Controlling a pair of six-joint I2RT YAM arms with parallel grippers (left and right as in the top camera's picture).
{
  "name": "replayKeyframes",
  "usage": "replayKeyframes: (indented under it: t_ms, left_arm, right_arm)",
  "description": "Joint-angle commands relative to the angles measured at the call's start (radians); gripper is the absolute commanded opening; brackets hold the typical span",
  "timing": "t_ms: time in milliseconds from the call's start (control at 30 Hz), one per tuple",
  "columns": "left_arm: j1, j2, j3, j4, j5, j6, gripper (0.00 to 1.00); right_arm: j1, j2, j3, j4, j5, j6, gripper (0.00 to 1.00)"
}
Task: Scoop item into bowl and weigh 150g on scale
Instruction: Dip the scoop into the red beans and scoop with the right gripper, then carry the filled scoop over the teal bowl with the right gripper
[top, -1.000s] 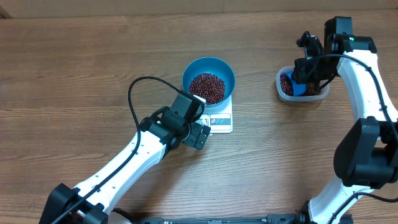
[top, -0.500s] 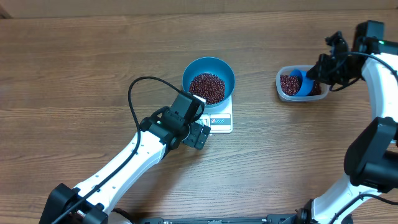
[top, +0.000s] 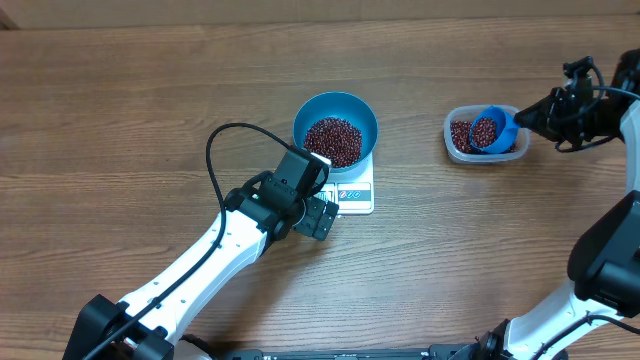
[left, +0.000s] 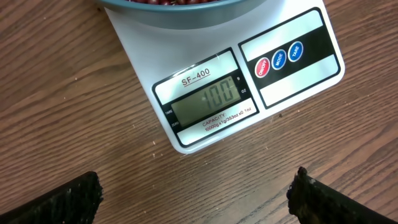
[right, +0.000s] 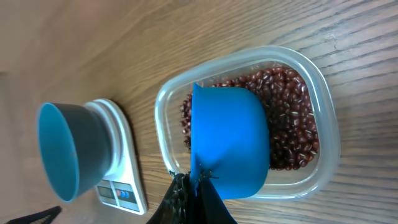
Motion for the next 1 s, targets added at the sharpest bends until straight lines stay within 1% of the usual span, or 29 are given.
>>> replayKeyframes:
  t_ms: [0, 233, 367, 400, 500, 567, 767, 967]
  left_arm:
    - [0.004, -0.001, -0.002, -0.003, -0.013, 0.02, 0.99]
    - [0.004, -0.001, -0.002, -0.003, -0.013, 0.019, 1.0]
    - [0.004, -0.001, -0.002, -0.003, -0.013, 0.019, 1.0]
    - [0.004, -0.001, -0.002, -0.002, -0.013, 0.019, 1.0]
    - [0.004, -0.001, -0.002, 0.001, -0.013, 0.019, 1.0]
    - [0.004, -0.001, -0.002, 0.003, -0.013, 0.019, 0.99]
    - [0.004, -0.001, -0.002, 0.004, -0.013, 0.019, 1.0]
    - [0.004, -0.001, -0.002, 0.004, -0.013, 0.019, 0.99]
  right_arm:
    - [-0.029, -0.003, 0.035, -0.005, -0.063, 0.003, 0.04]
    - [-0.066, -0.026, 0.035, -0.015, -0.181, -0.019, 0.04]
    - [-0.06, -0.06, 0.035, 0.002, -0.275, -0.034, 0.04]
    - [-0.052, -0.069, 0.035, 0.014, -0.334, -0.034, 0.04]
    - [-0.028, -0.074, 0.035, 0.027, -0.42, -0.034, 0.04]
    - [-0.001, -0.074, 0.035, 0.035, -0.454, -0.034, 0.04]
    - [0.116, -0.074, 0.035, 0.069, -0.455, -0.033, 0.04]
    - [0.259, -0.074, 0.036, 0.166, -0.451, -0.006, 0.04]
